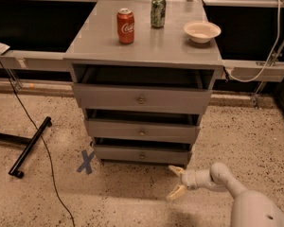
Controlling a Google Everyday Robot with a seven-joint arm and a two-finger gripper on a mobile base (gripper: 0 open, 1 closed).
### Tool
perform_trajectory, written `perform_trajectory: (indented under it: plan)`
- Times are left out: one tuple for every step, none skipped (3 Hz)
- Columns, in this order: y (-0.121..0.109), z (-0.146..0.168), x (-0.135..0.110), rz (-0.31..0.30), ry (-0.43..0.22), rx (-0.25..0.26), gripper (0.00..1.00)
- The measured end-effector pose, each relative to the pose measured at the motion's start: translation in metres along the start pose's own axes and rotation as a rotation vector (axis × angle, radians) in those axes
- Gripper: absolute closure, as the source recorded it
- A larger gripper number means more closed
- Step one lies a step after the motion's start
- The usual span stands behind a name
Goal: Open bottom drawer
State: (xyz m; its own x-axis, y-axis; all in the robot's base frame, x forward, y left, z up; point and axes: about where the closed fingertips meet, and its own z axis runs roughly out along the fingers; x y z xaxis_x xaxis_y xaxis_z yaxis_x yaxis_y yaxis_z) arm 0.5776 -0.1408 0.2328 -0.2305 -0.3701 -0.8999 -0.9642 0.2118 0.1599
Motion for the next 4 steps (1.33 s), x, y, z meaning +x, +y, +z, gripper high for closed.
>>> perform_trajectory:
  plan:
    - [-0.013, 0.004, 0.005, -0.023, -0.034, 0.054, 0.00]
    - [-0.028, 0.012, 0.000, -0.064, -0.059, 0.096, 0.00]
    - [-0.041, 0.030, -0.004, -0.134, -0.069, 0.104, 0.00]
    - [-0.052, 0.047, -0.007, -0.216, -0.038, 0.114, 0.00]
